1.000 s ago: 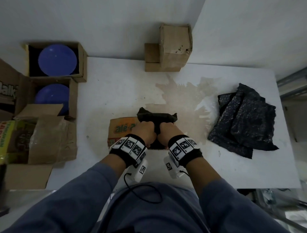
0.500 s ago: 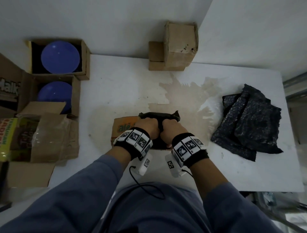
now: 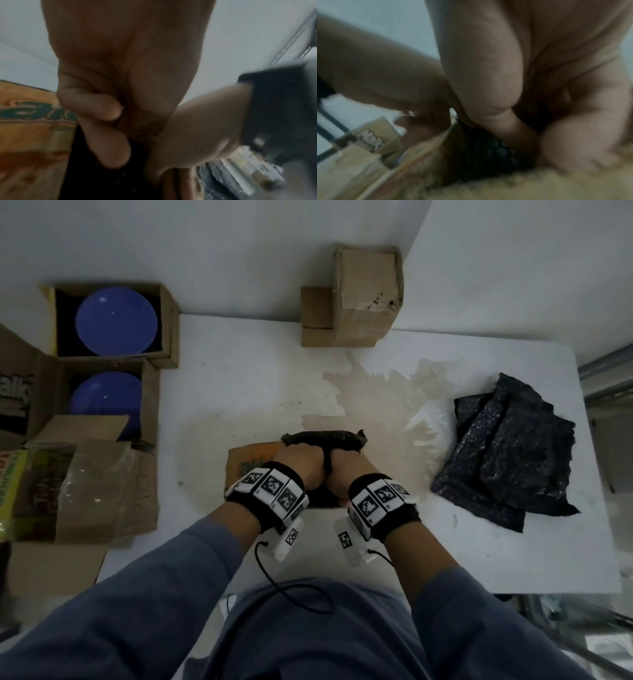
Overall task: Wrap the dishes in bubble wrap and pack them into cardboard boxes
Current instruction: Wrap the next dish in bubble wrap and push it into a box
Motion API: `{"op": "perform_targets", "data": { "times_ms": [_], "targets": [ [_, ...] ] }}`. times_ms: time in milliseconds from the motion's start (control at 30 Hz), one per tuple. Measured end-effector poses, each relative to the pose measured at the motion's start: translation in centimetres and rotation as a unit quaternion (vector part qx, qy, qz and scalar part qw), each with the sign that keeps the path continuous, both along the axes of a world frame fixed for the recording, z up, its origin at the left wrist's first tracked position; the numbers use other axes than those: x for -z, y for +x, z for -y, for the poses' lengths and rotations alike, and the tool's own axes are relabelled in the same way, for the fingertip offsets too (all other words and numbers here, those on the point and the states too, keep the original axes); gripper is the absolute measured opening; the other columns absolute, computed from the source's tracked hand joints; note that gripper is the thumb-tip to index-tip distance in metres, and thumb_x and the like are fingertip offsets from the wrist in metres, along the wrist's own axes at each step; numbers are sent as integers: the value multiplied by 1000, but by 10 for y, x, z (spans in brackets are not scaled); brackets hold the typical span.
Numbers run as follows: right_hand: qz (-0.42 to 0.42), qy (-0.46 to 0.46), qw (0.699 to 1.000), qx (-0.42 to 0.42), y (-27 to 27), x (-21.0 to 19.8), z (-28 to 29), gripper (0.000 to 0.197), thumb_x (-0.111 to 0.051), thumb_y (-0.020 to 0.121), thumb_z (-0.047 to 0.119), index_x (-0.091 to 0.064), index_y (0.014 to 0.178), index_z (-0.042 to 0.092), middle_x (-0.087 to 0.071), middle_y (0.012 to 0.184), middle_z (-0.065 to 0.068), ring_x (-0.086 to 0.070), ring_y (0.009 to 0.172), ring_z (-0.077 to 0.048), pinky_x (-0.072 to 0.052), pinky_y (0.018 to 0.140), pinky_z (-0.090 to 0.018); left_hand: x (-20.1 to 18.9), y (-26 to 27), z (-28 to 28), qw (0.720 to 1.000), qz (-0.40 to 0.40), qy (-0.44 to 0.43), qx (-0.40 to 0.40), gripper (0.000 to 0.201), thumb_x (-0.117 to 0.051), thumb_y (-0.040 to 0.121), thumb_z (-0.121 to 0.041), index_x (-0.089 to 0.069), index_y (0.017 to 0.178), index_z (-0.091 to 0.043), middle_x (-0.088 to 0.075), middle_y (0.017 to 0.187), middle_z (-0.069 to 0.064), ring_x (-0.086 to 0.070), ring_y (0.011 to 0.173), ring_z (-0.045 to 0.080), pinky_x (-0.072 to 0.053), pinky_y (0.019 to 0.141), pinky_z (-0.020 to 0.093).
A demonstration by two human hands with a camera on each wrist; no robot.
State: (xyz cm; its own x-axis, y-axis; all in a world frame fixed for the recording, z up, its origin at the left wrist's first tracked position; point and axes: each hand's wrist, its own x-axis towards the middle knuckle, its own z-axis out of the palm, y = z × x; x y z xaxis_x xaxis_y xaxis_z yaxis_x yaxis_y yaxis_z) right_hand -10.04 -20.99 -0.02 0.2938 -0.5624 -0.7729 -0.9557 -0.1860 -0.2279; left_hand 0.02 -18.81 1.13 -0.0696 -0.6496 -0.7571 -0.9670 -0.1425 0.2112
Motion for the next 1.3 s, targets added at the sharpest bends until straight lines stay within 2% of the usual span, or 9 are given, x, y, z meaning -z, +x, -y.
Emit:
{"op": "perform_targets", "data": {
  "times_ms": [133, 233, 333, 433, 733, 900, 1067, 1233, 1300],
  "targets": [
    [2, 20, 1000, -5, -1, 4, 2, 23, -53, 96, 16, -61, 116, 8, -66, 110, -14, -61, 93, -28, -43, 73, -32, 2, -4, -1, 999, -17, -39, -27, 21, -43, 98, -18, -61, 104, -9, -61, 87, 7, -61, 78, 25, -49, 66, 34],
    [-1, 19, 1000, -8, -5, -2, 8, 22, -55, 93, 14, -62, 113, 8, -65, 105, -13, -60, 88, -27, -46, 72, -33, 3, -8, 3, 1000, -10, -5, -17, 21, -45, 99, -19, -63, 106, -9, -62, 82, 5, -65, 82, 25, -53, 77, 37],
    [2, -13, 1000, -7, -4, -7, 14, 14, -53, 93, 13, -61, 103, 8, -59, 89, -9, -55, 78, -26, -46, 70, -33, 5, -5, 10, 1000, -16, 15, -7, 23, -45, 101, -18, -62, 111, -7, -68, 101, 10, -68, 92, 26, -53, 80, 37],
    [-2, -11, 1000, -22, -1, -1, 11, 21, -52, 95, 17, -64, 110, 9, -66, 99, -11, -59, 83, -27, -45, 71, -33, 4, -2, 10, 1000, 0, 13, -4, 26, -44, 100, -18, -61, 117, -7, -67, 111, 12, -66, 98, 27, -51, 79, 36],
    [-11, -54, 998, -37, -2, -8, 12, 18, -50, 93, 14, -59, 107, 8, -56, 91, -8, -60, 90, -29, -50, 75, -37, 21, -4, 2, 998, 31, -48, 7, 20, -43, 99, -19, -60, 93, -11, -59, 68, 2, -59, 65, 21, -50, 62, 33],
    [8, -78, 997, -24, -2, 1, 7, 34, -51, 92, 20, -49, 125, 11, -63, 109, -13, -62, 101, -33, -52, 79, -39, 20, -2, -1, 996, 19, -89, -8, 19, -45, 97, -17, -60, 106, -10, -63, 83, 7, -60, 70, 24, -52, 62, 35],
    [11, -71, 997, -39, -2, 1, 6, 29, -52, 91, 19, -56, 119, 11, -65, 107, -13, -63, 96, -33, -54, 82, -41, 21, -11, -10, 990, 32, -135, -16, 23, -47, 95, -20, -54, 114, -9, -66, 101, 11, -64, 85, 30, -43, 62, 34],
    [-1, -120, 991, -59, -6, -9, 15, 19, -50, 92, 13, -59, 108, 9, -59, 99, -11, -62, 96, -32, -46, 74, -36, 21, -7, -1, 993, 34, -114, 12, 21, -44, 97, -20, -62, 95, -9, -59, 74, 4, -54, 66, 24, -43, 61, 32],
    [-7, -126, 989, -72, -4, -7, 14, 18, -49, 93, 15, -61, 106, 10, -63, 105, -11, -63, 98, -31, -45, 73, -36, 15, -6, -1, 991, 50, -121, 12, 16, -45, 97, -19, -59, 97, -11, -58, 78, 4, -51, 67, 23, -42, 61, 33]
  ]
}}
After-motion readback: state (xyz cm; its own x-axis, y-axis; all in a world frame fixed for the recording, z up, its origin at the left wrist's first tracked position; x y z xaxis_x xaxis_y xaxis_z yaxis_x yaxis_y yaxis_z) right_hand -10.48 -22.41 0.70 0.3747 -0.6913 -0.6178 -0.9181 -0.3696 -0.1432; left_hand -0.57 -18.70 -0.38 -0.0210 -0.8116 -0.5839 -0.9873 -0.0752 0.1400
